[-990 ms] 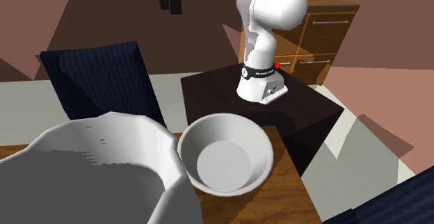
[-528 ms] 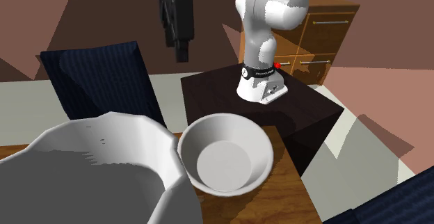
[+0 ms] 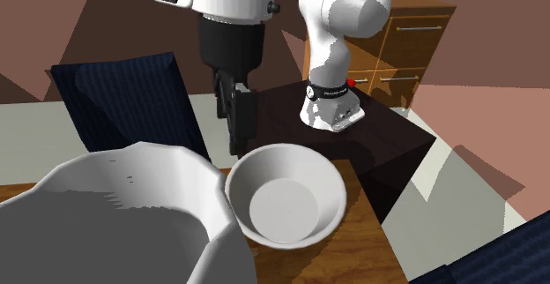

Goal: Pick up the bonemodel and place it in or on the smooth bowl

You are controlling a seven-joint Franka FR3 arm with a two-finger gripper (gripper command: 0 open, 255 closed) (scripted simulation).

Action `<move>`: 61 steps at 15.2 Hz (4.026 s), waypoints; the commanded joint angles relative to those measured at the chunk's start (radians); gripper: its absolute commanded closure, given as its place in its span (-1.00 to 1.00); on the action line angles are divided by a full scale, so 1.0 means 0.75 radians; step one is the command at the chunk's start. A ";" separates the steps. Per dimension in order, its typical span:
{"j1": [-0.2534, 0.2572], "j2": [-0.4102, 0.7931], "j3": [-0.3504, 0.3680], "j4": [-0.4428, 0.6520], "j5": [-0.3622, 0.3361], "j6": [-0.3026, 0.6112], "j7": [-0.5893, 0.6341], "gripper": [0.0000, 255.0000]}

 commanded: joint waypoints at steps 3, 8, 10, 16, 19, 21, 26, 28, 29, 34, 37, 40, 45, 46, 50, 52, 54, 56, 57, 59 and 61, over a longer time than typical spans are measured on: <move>-0.096 0.219 0.192 0.042 -0.121 0.201 0.215 -1.00; -0.359 0.576 0.491 0.169 -0.642 0.360 0.728 -1.00; -0.400 0.778 0.526 0.259 -1.021 0.340 1.050 -1.00; -0.296 1.039 0.414 0.384 -1.436 0.288 1.382 -1.00; -0.256 1.108 0.355 0.409 -1.538 0.296 1.450 -1.00; -0.233 1.142 0.323 0.422 -1.586 0.302 1.482 -1.00; -0.229 1.140 0.319 0.422 -1.583 0.303 1.480 -1.00; -0.230 1.141 0.319 0.422 -1.584 0.303 1.480 -1.00; -0.226 1.142 0.321 0.426 -1.582 0.299 1.482 1.00; -0.227 1.124 0.335 0.409 -1.569 0.301 1.488 1.00; -0.227 1.124 0.342 0.420 -1.555 0.290 1.478 1.00; -0.261 1.101 0.359 0.411 -1.522 0.294 1.433 1.00; -0.341 0.997 0.459 0.388 -1.353 0.272 1.304 1.00; -0.358 0.976 0.480 0.384 -1.317 0.267 1.277 1.00; -0.425 0.884 0.563 0.373 -1.162 0.247 1.159 1.00; -0.457 0.835 0.603 0.369 -1.077 0.236 1.095 1.00; -0.484 0.782 0.638 0.367 -0.986 0.224 1.026 1.00; -0.505 0.726 0.665 0.366 -0.890 0.210 0.954 1.00; -0.512 0.698 0.675 0.367 -0.841 0.202 0.917 1.00; -0.508 0.700 0.670 0.366 -0.851 0.202 0.923 1.00; -0.516 0.798 0.647 0.401 -0.913 0.194 0.970 -1.00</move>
